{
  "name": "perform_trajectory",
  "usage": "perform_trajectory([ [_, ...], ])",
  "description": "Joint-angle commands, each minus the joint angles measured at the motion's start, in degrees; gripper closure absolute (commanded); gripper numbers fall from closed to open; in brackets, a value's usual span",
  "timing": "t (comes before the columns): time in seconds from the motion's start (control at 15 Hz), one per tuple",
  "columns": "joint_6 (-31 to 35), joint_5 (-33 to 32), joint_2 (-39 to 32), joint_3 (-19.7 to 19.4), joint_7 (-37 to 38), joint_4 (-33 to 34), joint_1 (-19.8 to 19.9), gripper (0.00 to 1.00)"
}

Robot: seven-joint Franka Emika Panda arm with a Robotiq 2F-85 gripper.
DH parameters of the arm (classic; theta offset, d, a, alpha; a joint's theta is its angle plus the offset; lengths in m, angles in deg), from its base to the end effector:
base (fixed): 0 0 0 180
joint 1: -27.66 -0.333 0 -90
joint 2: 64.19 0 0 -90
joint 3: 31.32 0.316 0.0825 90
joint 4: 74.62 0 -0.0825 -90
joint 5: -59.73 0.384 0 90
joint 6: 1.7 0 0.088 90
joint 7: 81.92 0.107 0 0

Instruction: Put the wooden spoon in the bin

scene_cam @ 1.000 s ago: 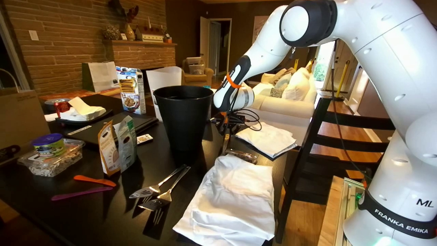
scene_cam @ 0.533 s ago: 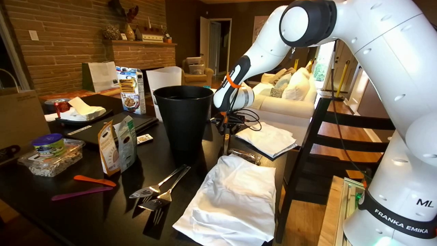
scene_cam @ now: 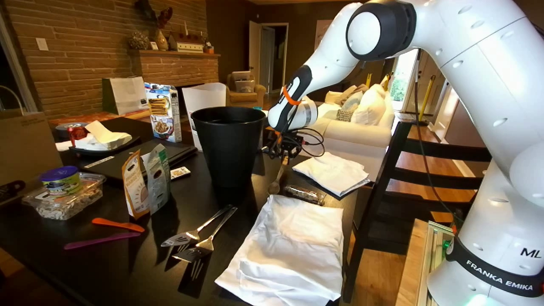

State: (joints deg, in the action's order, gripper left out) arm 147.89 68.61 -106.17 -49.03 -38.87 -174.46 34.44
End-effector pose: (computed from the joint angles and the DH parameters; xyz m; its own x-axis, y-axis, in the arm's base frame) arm 0.6270 -0.2657 0.1877 0.3386 -0.9193 0.2004 -0.9343 -0.3537 -0.0438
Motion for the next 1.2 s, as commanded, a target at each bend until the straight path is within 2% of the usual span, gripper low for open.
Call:
perform_trajectory([
  [0.0,-4.9,-0.1,2.5,-2.1,4.5,1.7,-0.8,0.93],
  [0.6,-17.9,-4.2,13.3,-2.1,5.1,2.7,-0.3,0.93],
  [1.13,-33.1,-5.7,17.7,0.1,7.8,10.8,0.1,0.93],
])
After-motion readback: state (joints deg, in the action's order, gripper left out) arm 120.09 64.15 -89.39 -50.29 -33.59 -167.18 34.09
